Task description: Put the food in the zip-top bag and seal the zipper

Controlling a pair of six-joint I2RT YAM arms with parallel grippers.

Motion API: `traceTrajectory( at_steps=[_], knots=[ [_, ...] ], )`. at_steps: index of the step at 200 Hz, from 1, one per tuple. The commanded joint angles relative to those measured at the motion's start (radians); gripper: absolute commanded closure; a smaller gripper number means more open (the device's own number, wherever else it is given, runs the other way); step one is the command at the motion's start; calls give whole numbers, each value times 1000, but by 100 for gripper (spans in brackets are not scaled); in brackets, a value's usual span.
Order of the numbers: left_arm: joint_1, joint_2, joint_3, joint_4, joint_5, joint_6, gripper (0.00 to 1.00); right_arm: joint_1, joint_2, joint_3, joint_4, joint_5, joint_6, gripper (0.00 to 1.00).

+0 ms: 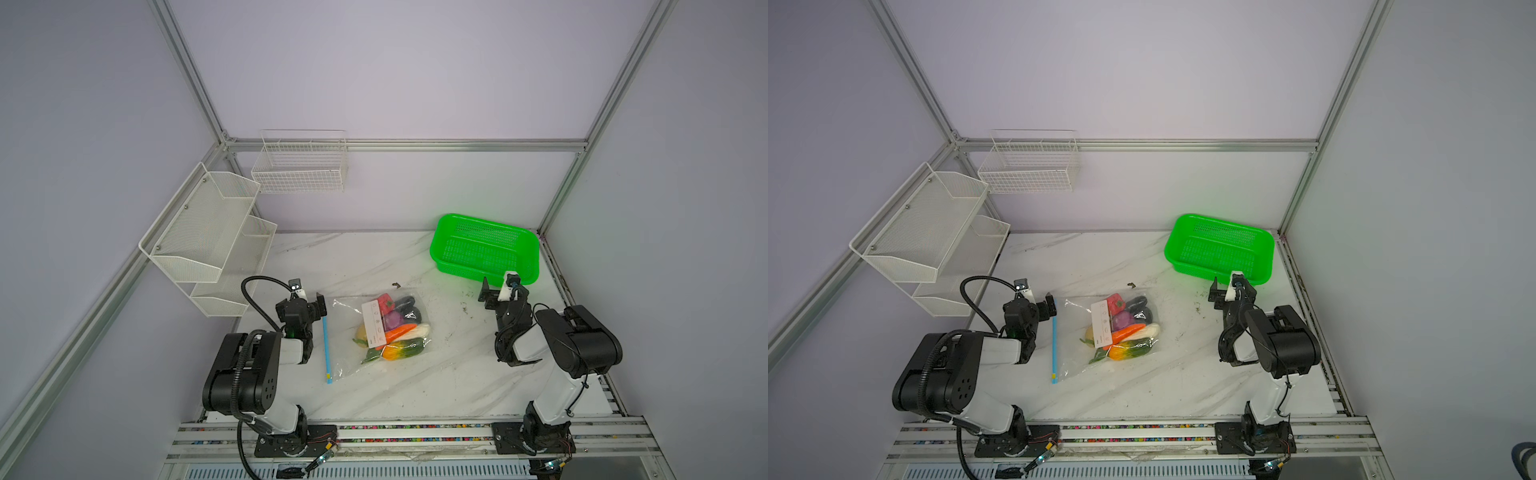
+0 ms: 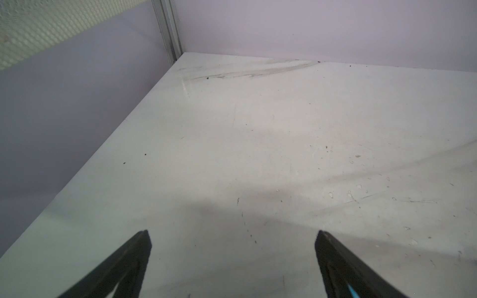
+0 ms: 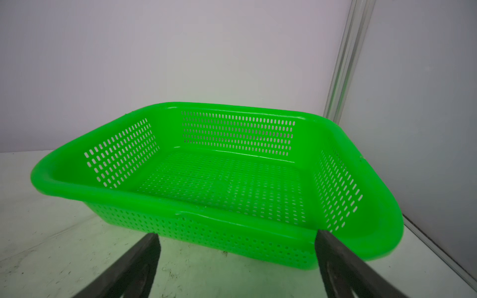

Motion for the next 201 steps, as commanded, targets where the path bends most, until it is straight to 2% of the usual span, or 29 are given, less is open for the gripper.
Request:
traceTrajectory(
  at_steps=[1, 11, 32, 47, 63, 85, 101, 153, 201],
  knots=[
    [4, -6, -28, 141, 18, 20, 0, 0, 2, 36, 33, 53, 6, 4],
    [5, -1, -27, 149, 20, 28, 0, -12, -5, 31, 28, 55, 32, 6],
    [4, -7, -24, 133, 20, 22, 0, -19, -6, -24, 140, 24, 5, 6],
    [4, -7, -23, 133, 19, 23, 0, 17, 13, -51, 212, 90, -16, 3],
    [5, -5, -25, 135, 20, 22, 0, 43, 26, -53, 238, 99, -50, 2],
    [5, -1, -28, 149, 23, 28, 0, -4, -5, 65, -50, 45, 34, 3],
    [5, 0, -29, 149, 22, 28, 0, -27, -4, 69, -49, 39, 52, 3],
    [5, 1, -28, 149, 23, 28, 0, -10, -7, 68, -45, 208, 68, 2],
    [5, 3, -29, 154, 23, 30, 0, -7, 6, 94, -77, 174, 57, 3]
  ],
)
